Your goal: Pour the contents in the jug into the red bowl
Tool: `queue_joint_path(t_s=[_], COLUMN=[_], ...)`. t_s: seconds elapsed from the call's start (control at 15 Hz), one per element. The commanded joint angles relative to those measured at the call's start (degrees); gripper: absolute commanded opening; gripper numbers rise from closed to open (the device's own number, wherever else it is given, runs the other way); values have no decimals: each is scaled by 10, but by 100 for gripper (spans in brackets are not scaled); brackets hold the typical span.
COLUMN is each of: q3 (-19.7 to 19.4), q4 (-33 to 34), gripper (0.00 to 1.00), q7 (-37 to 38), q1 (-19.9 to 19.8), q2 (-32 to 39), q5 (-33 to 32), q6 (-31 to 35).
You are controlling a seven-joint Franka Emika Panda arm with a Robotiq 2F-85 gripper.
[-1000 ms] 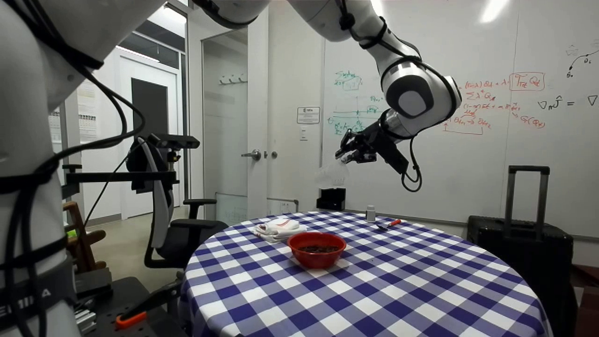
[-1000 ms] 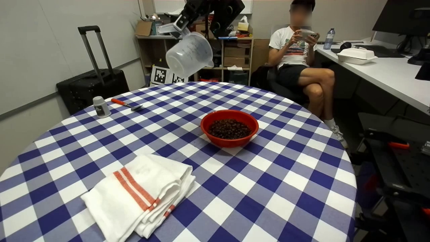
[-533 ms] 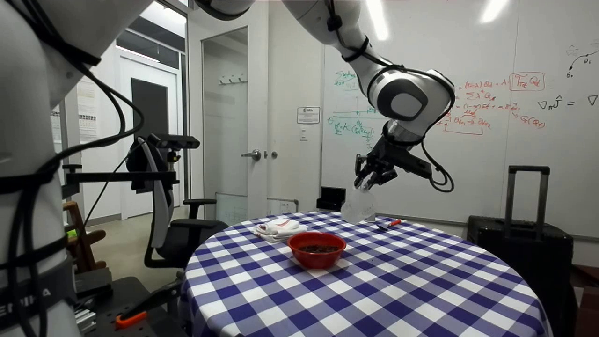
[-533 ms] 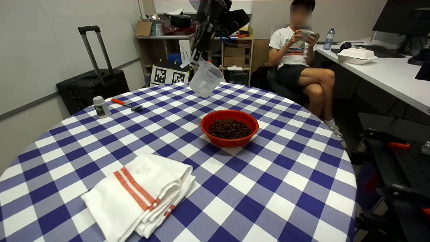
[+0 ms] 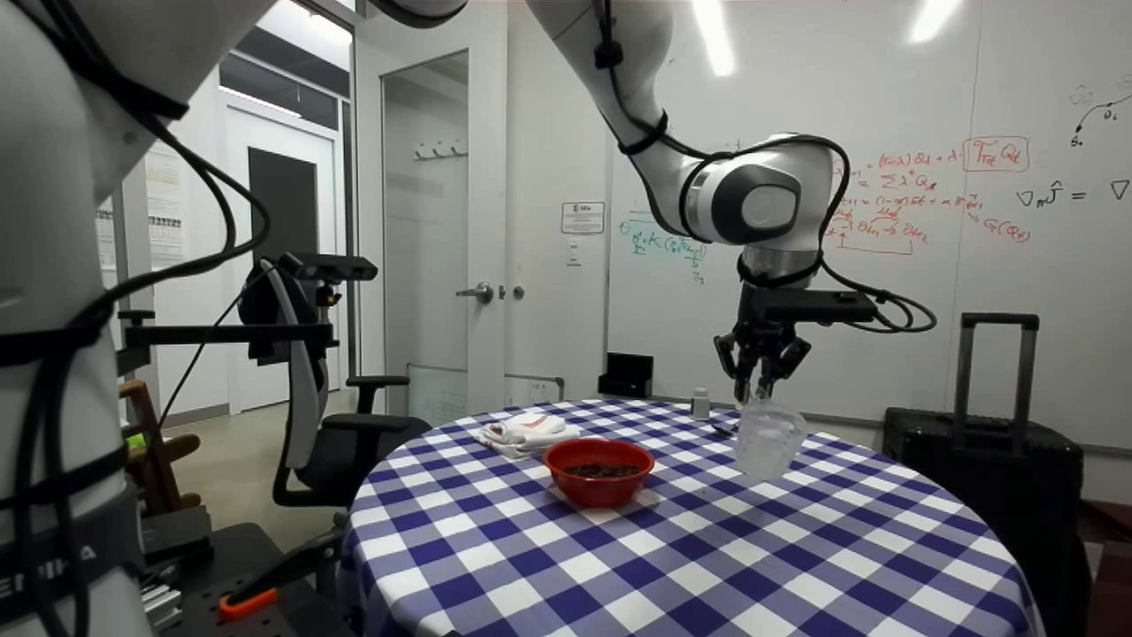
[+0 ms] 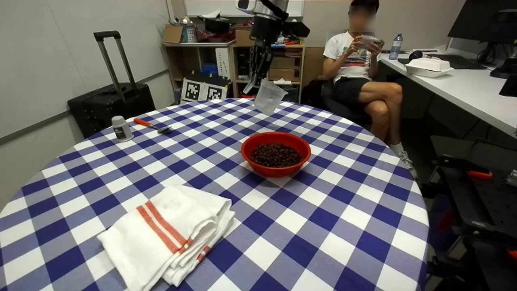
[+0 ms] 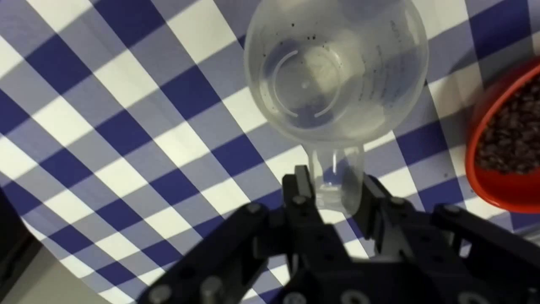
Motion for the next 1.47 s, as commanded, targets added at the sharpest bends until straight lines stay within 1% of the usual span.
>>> queue_joint_path(t_s=[0.0,0.2,0.4,0.47,0.6,0.73,0.87,1.0,1.13,1.4], q3=[-20,-51,-80,-86,-85,-71,-46,-19,2,24], q4=[-57,-74,-73,-70,-64,-57,-49,-45,-39,-33], gripper=[7,7,7,7,7,7,7,7,7,7], q7=[100,212,324,356,400,412,391,381,389,411], q1=[20,43,70,77,88,90,84,70,56,34], q2=[-31,-38,-41,-42,-46,-48,-45,-40,-34,-23], q5=[-133,-269,-404,-444,-512,-555,-573,-564,-537,-481], q6=[70,74,29,7,-58,-137,-214,-251,-257,-238])
